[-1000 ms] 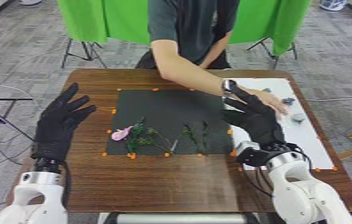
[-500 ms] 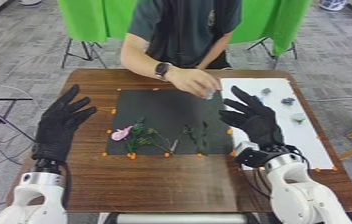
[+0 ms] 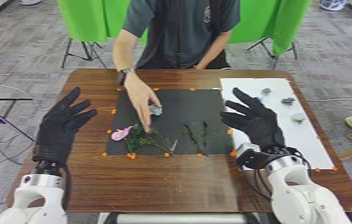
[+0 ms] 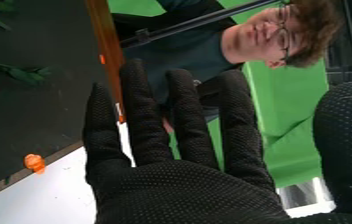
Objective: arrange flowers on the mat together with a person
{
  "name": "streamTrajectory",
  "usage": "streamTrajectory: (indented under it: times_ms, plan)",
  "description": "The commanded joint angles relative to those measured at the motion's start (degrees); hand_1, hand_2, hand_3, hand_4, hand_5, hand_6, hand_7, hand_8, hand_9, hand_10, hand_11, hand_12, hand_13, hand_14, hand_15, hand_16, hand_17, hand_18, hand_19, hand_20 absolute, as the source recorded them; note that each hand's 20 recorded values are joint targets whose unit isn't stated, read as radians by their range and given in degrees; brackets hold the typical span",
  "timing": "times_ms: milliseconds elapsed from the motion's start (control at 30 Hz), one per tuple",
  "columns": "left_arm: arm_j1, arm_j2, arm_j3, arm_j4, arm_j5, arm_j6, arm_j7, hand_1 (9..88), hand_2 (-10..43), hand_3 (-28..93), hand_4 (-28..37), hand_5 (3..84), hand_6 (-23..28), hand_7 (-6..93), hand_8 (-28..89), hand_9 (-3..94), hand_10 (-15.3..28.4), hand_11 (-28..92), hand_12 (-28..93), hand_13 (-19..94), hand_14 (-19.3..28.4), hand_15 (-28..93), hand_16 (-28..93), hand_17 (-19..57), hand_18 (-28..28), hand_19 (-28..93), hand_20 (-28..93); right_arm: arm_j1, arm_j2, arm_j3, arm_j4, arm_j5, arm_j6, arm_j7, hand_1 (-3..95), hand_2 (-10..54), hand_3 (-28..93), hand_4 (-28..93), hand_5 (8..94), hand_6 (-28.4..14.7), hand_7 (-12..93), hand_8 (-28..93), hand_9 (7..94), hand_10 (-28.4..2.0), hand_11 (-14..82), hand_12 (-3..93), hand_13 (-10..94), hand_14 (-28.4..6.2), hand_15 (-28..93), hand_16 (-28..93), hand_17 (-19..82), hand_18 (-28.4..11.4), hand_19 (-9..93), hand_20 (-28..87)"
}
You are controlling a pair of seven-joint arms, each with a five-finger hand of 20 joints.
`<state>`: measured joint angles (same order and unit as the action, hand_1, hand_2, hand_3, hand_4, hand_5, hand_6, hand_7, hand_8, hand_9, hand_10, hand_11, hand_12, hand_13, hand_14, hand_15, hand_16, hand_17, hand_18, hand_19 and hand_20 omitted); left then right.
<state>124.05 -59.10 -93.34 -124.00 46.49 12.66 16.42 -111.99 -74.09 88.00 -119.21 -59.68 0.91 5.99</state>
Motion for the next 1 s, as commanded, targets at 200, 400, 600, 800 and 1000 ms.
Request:
streamTrajectory:
  times_ms: [200,400,600,800,1000]
  plan:
    - [0.92,-0.14,0.3,-0.08,-0.2,0.06,-0.01,22.8,5.2,78,-28.3,37.3,4.8,8.4,-8,36.6,17.5,20,9,28,26.6,45,-7,-7.5,26.2,51,18,-0.92,-0.61,0.0,-0.56,-0.4,0.44,-0.08,15.0,5.6,75,-28,40.3,4.7,13,-12,44.2,-12.9,5.6,14.2,37,-18.6,23,17,4,-24.4,46,17]
    - [0.37,0.04,0.52,0.18,-0.33,0.07,0.41,22.9,5.1,78,-28.3,37.3,4.9,8.6,-8,36.5,17.5,20,9,28,26.6,45,-7,-7.5,26.3,51,18,-0.25,-0.42,-0.22,-0.33,-0.33,0.67,-0.4,14.9,5.6,75,-28,40.3,4.7,13,-12,44.4,-13.0,5.8,14.3,38,-18.6,24,17,4,-24.4,47,17]
    - [0.21,0.2,0.71,0.33,-0.45,0.2,0.87,23.0,5.1,78,-28.3,37.3,5.0,8.8,-8,36.4,17.6,20,9,28,26.6,45,-7,-7.4,26.3,51,18,-0.17,-0.49,-0.04,-0.27,-0.55,0.59,-0.63,15.0,5.5,76,-28,40.4,4.8,13,-12,44.6,-13.0,6.0,14.3,38,-18.5,25,17,4,-24.3,47,17]
    - [0.03,0.38,0.96,0.42,-0.67,0.45,1.16,23.1,5.1,78,-28.3,37.3,5.1,8.9,-8,36.3,17.5,20,9,28,26.6,45,-7,-7.4,26.3,51,18,0.02,-0.41,0.16,-0.36,-0.47,0.94,-0.67,15.1,5.5,76,-28,40.4,4.7,13,-12,44.6,-13.1,6.1,14.2,38,-18.5,25,17,4,-24.4,47,17]
    - [0.38,1.46,1.44,0.29,-1.26,1.18,2.61,23.2,5.1,78,-28.2,37.3,5.1,9.1,-8,36.3,17.5,20,9,28,26.6,46,-7,-7.4,26.3,51,18,1.31,3.07,0.76,-0.99,-4.75,7.37,-0.88,16.1,4.7,77,-28,40.7,4.6,13,-12,46.2,-13.8,8.1,14.8,40,-18.9,31,17,5,-24.7,50,19]
